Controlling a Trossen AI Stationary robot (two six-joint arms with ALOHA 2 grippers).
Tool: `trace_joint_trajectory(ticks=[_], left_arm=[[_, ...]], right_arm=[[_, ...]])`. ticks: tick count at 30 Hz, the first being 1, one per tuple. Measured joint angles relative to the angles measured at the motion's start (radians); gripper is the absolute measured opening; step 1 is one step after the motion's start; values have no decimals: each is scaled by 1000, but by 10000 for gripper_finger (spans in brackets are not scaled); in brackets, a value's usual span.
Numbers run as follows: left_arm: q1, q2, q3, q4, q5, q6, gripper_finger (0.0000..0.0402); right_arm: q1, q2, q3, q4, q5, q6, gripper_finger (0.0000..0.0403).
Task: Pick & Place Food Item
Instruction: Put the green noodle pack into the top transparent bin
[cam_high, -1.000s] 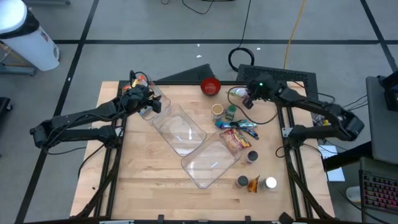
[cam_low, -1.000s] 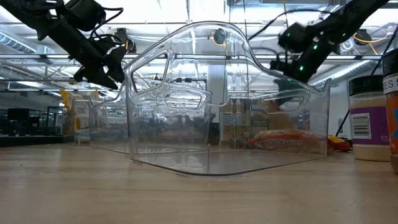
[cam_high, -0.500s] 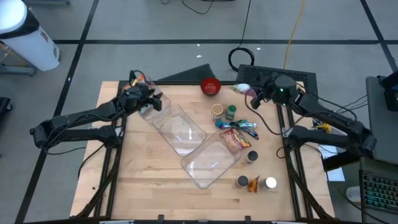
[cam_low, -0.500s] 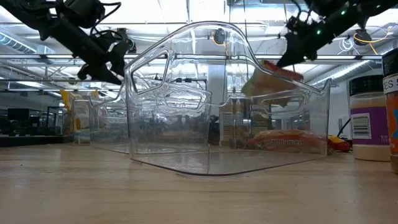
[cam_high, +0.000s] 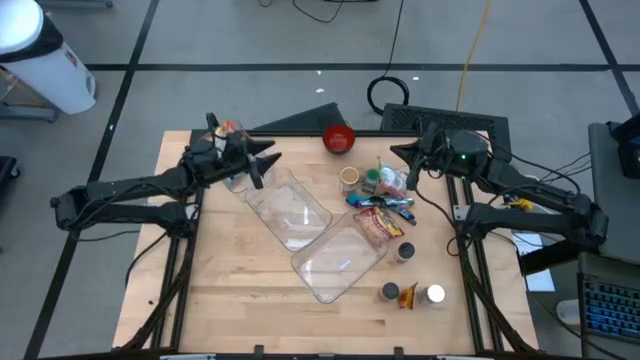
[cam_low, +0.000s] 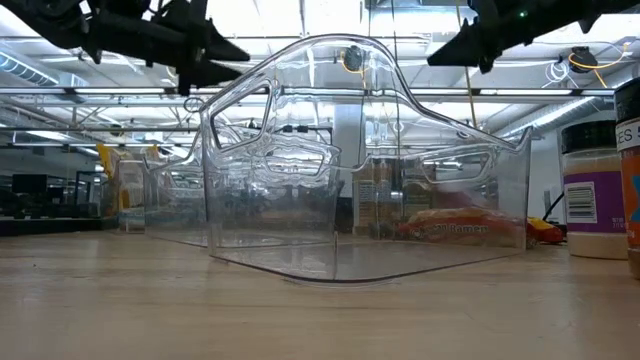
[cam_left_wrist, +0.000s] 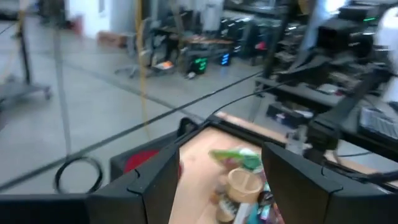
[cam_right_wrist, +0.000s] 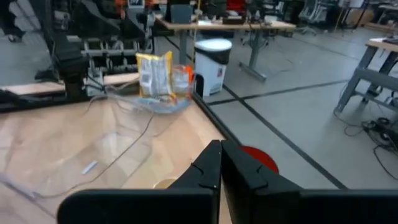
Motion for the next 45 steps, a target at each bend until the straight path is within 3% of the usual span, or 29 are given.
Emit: trace_joint_trajectory(ticks=[6, 11, 16, 21, 30, 38, 45], left_arm=[[-36, 62, 0, 7, -3, 43, 237], [-37, 117, 0, 7, -3, 43, 237], [-36, 150, 0, 7, -4, 42, 237], [-36, 153, 0, 9, -4, 42, 237], [-35, 153, 0, 8, -8, 41, 237], [-35, 153, 0, 5, -8, 40, 237], [-35, 153, 0, 5, -9, 43, 237]], right_arm=[[1, 20, 0, -113, 7, -1, 25], [6, 50, -33, -207, 59, -49, 103], [33, 117, -140, -194, 61, -95, 184], [66, 217, -215, -144, 168, -118, 224], [21, 361, -216, -42, 186, -204, 203], [-79, 449, -216, -46, 55, -202, 172], [-86, 464, -216, -47, 60, -199, 114]])
